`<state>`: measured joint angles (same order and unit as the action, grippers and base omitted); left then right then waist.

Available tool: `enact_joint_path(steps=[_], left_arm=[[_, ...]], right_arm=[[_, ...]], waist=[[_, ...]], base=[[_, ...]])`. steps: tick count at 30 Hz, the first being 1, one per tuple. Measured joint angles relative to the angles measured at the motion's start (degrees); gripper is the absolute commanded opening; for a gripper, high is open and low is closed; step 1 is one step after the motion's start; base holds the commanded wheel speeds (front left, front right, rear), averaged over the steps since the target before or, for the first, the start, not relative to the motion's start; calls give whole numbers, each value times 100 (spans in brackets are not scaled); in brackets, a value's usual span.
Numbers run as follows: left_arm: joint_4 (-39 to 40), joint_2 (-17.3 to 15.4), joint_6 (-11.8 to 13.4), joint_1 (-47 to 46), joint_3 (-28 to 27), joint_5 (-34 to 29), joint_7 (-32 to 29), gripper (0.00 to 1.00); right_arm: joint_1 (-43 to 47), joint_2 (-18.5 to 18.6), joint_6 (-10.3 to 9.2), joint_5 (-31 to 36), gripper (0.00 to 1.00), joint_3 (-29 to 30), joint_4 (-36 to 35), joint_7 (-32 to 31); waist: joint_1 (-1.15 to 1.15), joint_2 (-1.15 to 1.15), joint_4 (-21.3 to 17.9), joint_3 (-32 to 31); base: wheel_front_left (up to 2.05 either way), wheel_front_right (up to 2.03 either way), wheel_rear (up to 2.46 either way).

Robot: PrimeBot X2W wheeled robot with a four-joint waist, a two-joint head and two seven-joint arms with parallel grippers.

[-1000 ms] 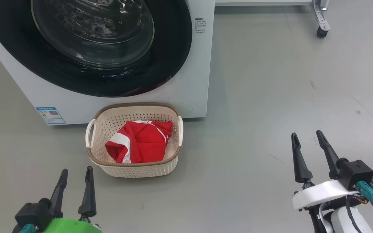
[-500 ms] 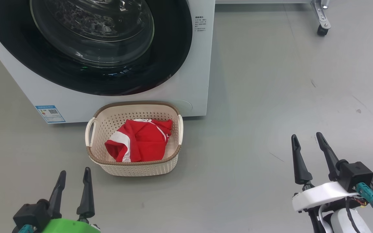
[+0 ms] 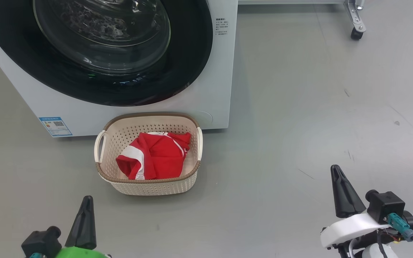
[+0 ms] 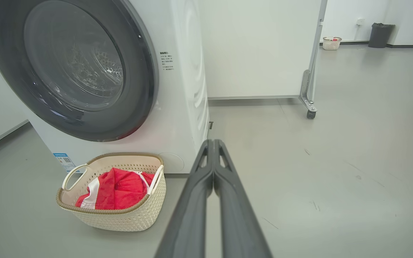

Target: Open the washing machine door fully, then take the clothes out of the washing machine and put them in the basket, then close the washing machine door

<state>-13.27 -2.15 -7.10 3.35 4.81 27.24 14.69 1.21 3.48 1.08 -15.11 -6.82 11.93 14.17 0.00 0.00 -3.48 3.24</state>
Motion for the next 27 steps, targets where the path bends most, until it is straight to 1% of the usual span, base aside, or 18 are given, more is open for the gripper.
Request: enact_joint_path(steps=[8, 16, 27], left_arm=[[22, 1, 0, 25, 30, 490, -59, 0], [29, 1, 0, 24, -49, 1093, -235, 0], [30, -2, 0, 14, -112, 1824, -459, 0]], right_arm=[[4, 0, 37, -476, 0, 52, 0, -78], [1, -5, 85, -1313, 0, 153, 4, -245], [-12, -21, 137, -2120, 0, 316, 27, -488]], waist=[[0, 0, 31, -29], [0, 0, 60, -52], [0, 0, 98, -84]], base=[[0, 0, 0], [0, 0, 0], [0, 0, 0]])
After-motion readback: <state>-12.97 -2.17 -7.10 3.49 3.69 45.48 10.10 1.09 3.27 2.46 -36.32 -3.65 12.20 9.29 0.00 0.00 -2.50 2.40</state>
